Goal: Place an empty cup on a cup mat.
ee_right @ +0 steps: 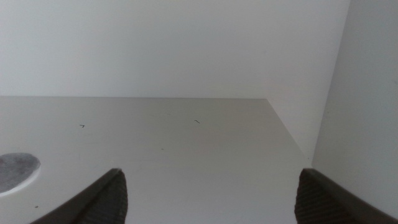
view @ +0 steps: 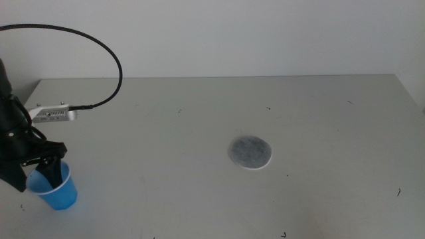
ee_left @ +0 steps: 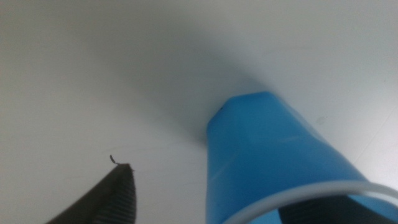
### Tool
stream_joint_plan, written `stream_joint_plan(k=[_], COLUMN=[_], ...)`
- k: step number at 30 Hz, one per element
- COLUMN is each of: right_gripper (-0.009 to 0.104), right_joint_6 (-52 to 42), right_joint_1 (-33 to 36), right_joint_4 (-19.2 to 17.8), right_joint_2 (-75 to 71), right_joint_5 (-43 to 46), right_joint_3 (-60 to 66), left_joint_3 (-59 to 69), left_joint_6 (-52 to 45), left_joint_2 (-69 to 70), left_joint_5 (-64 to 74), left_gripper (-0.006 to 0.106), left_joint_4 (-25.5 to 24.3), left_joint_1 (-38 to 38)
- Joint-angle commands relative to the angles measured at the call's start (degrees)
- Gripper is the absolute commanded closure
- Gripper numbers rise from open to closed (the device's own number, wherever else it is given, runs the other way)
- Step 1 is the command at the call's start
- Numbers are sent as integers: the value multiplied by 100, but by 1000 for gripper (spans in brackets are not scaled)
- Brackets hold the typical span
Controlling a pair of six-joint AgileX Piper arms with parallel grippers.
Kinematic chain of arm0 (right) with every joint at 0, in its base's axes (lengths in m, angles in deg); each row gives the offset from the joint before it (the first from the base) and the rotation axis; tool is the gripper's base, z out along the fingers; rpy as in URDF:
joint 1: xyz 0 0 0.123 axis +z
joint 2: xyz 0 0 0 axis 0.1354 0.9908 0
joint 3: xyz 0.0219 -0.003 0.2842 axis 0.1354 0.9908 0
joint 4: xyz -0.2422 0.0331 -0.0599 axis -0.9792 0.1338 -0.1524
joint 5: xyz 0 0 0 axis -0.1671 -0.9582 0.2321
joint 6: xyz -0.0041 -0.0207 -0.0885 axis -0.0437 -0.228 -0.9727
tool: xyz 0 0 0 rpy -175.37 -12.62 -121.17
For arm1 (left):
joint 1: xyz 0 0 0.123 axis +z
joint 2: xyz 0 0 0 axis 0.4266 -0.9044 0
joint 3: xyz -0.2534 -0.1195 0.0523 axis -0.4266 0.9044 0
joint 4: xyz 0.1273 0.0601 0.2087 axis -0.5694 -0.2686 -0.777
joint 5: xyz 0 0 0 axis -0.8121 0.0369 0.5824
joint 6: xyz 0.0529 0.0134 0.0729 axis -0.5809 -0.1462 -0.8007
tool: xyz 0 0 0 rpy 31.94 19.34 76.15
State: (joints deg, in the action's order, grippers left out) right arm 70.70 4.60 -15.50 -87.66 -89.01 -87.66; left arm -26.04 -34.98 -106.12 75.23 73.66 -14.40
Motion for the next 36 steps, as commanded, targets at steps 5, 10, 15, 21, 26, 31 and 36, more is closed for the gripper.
stream_joint_plan(k=[5,10,15,21,26,31,36], right_gripper=[1,1,1,1,1,1,1], right_joint_6=[-49,-49,-49,-49,-49,-49,-49], right_joint_1=[9,9,9,9,9,9,9], right_joint_4=[-52,-52,-52,-52,-52,-52,-52], right_joint_2=[-110,-110,-110,-110,-110,-110,-110], right_joint_5=[446,446,446,446,446,446,446], right_joint_3=[-66,-66,-66,-66,-66,-66,-66], left_joint_3=[-165,-165,-220,-716,-1346,-1908,-2537], left_joint_6=[65,156,346,871,1239,1684,1979], left_joint_2=[264,307,560,848,836,564,148], left_joint_5=[49,207,308,568,727,714,714], left_gripper=[78,100,101,101,101,101,101], left_joint_4=[198,219,352,592,695,724,724], left_joint_1=[13,-6,-26,-377,-1057,-1791,-2585])
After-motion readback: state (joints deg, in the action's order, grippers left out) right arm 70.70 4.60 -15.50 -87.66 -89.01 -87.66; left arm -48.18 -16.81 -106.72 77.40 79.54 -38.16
